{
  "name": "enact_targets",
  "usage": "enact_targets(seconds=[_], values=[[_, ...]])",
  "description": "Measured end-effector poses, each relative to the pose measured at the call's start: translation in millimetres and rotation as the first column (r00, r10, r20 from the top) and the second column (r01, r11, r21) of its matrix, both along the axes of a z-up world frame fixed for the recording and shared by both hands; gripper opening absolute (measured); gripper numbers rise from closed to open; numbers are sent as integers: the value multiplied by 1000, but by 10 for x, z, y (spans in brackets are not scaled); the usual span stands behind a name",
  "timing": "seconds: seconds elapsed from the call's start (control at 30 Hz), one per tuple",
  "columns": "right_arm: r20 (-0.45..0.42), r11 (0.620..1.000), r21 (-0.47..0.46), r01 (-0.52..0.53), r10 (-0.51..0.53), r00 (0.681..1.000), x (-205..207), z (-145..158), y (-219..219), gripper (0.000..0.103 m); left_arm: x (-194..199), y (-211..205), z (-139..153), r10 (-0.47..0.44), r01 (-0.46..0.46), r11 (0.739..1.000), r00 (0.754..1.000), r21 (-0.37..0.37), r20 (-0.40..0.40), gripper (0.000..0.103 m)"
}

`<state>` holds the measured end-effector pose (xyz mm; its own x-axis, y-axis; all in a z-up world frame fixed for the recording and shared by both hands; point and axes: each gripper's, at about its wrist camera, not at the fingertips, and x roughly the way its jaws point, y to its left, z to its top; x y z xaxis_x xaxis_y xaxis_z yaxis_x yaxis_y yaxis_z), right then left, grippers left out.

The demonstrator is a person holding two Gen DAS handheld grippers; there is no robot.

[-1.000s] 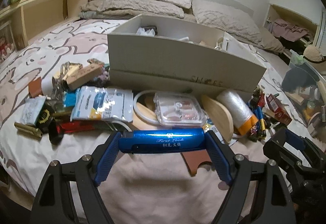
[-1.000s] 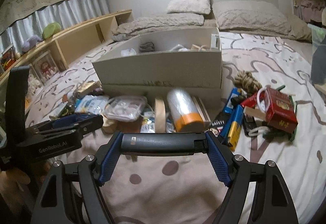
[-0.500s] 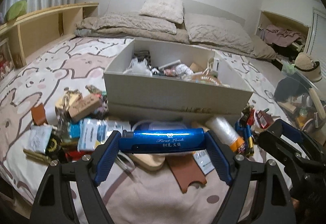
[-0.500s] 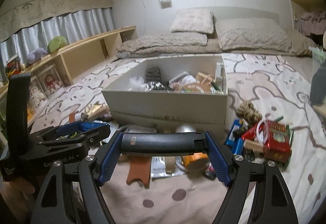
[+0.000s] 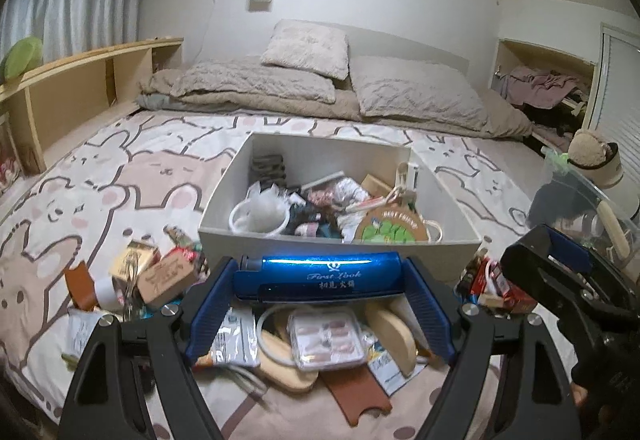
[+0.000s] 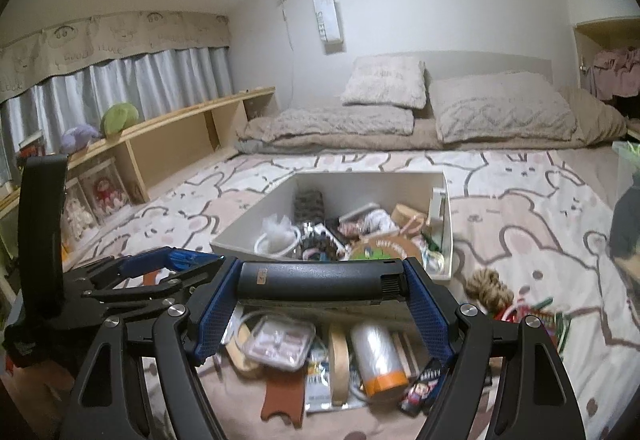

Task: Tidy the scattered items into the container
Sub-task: 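Lift both lighters and carry them over the white box with both tools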

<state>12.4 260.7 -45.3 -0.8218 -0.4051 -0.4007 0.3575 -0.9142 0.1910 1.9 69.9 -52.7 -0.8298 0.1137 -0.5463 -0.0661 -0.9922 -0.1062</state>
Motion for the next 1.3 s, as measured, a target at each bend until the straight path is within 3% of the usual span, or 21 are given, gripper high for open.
enact_targets(seconds=[0.27, 0.77, 1.03, 1.3], values=[[-18, 1000, -17, 10, -10, 1000, -160, 107, 29, 80, -197, -28, 137, -4, 5, 1000, 1000, 31, -29, 83], [-41, 998, -57, 9, -12, 999, -657, 375, 71, 80, -678, -247, 492, 35, -33, 999, 992, 23, -122, 83], [-5, 996, -89, -1, 1, 1000, -994, 475, 101, 80, -1063, -305, 511, 32, -29, 999, 996, 40, -85, 83], [62, 997, -73, -12, 16, 998, -1410, 523, 52, 80, -1401, -333, 563, 35, -35, 999, 997, 2, -76, 83]])
